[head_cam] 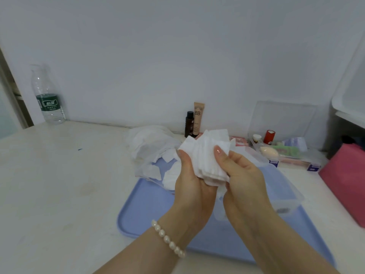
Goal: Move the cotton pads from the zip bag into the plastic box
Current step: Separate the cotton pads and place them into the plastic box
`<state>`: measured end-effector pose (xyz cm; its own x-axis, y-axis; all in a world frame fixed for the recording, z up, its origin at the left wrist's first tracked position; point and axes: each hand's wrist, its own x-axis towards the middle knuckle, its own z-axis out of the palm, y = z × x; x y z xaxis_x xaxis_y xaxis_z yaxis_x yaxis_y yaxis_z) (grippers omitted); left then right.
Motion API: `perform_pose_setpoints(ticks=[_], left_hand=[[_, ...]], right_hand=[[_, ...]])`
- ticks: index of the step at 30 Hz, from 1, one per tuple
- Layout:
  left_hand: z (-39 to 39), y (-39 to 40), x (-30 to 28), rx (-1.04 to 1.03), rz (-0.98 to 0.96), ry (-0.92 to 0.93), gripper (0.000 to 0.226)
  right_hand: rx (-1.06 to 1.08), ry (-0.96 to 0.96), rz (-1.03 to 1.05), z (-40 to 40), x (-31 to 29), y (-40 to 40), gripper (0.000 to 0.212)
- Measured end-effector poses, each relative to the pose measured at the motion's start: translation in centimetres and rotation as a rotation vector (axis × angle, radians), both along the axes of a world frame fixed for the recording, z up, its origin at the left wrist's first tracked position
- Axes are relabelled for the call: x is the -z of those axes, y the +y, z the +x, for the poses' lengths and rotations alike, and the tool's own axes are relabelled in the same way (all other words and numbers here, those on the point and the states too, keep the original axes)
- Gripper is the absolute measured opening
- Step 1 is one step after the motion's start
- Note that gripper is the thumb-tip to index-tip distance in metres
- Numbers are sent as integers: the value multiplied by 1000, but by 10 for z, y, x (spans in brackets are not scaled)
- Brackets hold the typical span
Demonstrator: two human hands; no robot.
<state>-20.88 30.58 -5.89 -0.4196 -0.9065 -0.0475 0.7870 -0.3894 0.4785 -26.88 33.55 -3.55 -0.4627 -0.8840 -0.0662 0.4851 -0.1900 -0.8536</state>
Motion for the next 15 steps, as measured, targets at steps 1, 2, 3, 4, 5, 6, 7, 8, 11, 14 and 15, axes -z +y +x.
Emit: perform_pose_setpoints(ticks=[1, 2, 3, 4, 5, 6, 7, 8, 11, 14, 15], left_hand=[[-1, 1, 1, -3, 12, -4, 66], [-2, 2, 1, -2, 27, -8, 68], [-3, 4, 2, -3, 44, -9, 70], [-4, 6, 2, -4, 60, -2, 71], [-5, 7, 2, -4, 77, 10, 71], [-5, 8, 1, -1, 91, 23, 70], [-5, 9, 0, 4, 100, 28, 70], [-4, 10, 0, 12, 104, 27, 70], [-3, 13, -3, 32, 92, 31, 69], [-2, 15, -5, 24, 76, 69, 66], [-1, 16, -5, 26, 61, 84, 63]], right_hand=[[25, 13, -5, 2, 1, 1, 25], [44, 21, -11, 5, 2, 1, 23], [59, 25, -16, 7, 2, 1, 20], [70, 26, -19, 8, 2, 2, 17], [77, 30, -18, 10, 3, 2, 14], [84, 39, -13, 11, 4, 2, 13], [95, 53, -6, 12, 6, 1, 11], [113, 73, 0, 14, 8, 1, 10], [174, 152, -12, 15, 12, -1, 11], [196, 200, -48, 16, 12, -1, 19], [187, 205, -56, 15, 11, 0, 20]])
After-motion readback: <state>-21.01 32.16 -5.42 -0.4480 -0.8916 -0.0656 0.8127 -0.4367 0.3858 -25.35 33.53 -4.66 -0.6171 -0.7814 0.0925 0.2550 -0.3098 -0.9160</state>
